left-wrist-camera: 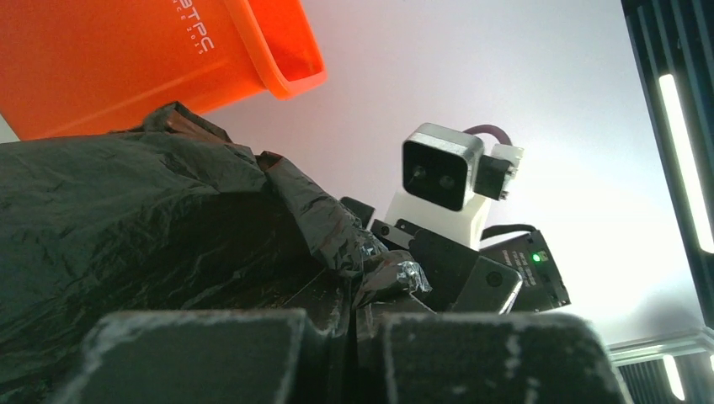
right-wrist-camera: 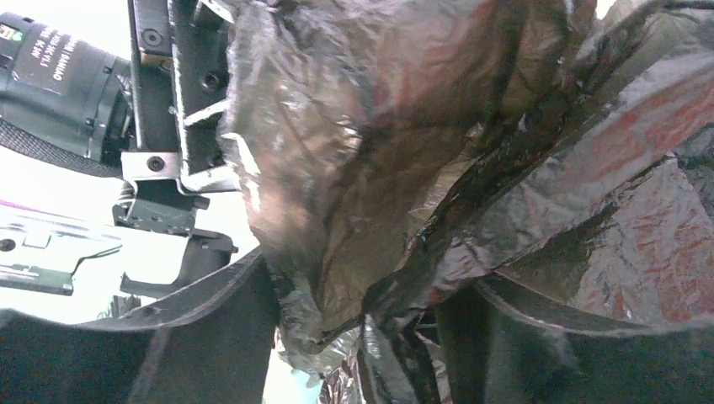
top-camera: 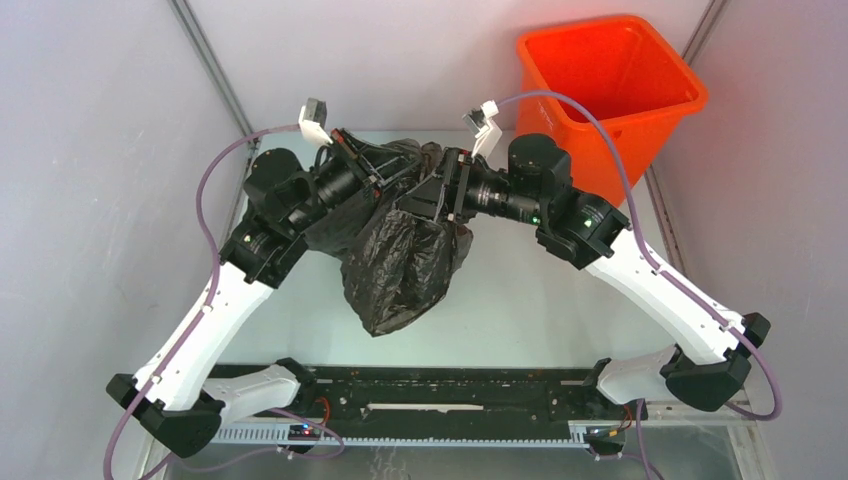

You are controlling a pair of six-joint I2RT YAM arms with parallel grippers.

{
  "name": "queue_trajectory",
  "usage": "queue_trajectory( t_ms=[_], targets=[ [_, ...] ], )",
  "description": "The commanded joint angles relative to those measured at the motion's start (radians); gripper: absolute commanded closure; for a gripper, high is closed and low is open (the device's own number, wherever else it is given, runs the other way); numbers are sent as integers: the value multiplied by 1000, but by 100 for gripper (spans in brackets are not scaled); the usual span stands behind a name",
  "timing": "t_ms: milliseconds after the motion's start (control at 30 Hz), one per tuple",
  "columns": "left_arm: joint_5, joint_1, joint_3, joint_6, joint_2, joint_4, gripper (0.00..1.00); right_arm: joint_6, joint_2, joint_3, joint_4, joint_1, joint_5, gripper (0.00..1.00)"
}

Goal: Put the trash bags into the trash bin

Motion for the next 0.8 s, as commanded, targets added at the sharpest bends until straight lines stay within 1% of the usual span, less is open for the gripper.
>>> queue_trajectory(
  t_ms=[0, 33, 67, 100, 133, 167, 200, 233, 267, 300, 367, 433, 500, 567, 633, 700, 767],
  targets=[
    [33, 2, 12, 4, 14, 36, 100, -87, 31, 119, -55, 43, 137, 40],
    [38, 3, 16, 8, 15, 35, 99, -98, 42, 140, -83, 52, 168, 53],
    [44, 2, 20, 17, 16, 34, 95, -102, 48, 153, -118, 55, 213, 71],
    [49, 3, 27, 33, 14, 27, 86, -101, 49, 157, -150, 56, 247, 86],
    [46, 3, 37, 53, 9, 12, 74, -99, 41, 154, -178, 54, 284, 96],
    [40, 4, 48, 82, 3, -13, 59, -102, 30, 146, -200, 50, 303, 100],
    [34, 5, 59, 123, -6, -35, 43, -108, 11, 134, -219, 39, 339, 100],
    [31, 10, 67, 153, -18, -55, 30, -115, -3, 125, -237, 25, 352, 100],
    [28, 19, 72, 182, -34, -76, 21, -116, -17, 118, -257, 7, 355, 100],
    [26, 30, 71, 205, -53, -91, 15, -117, -32, 111, -270, -16, 346, 100],
    [35, 60, 55, 243, -105, -105, 8, -125, -65, 97, -283, -60, 318, 100],
    [53, 96, 38, 282, -149, -118, 4, -138, -98, 97, -289, -96, 268, 100],
    [53, 118, 29, 332, -192, -155, 3, -140, -118, 120, -288, -139, 227, 100],
    [24, 124, 27, 390, -234, -206, 3, -114, -118, 181, -296, -200, 160, 100],
    [-23, 124, 26, 443, -274, -246, 2, -33, -90, 274, -298, -299, 80, 100],
    [-81, 125, 14, 453, -311, -262, 1, 42, -40, 407, -285, -375, 0, 100],
    [-110, 125, -6, 452, -337, -261, 1, 161, 18, 548, -252, -463, -81, 100]
  ],
)
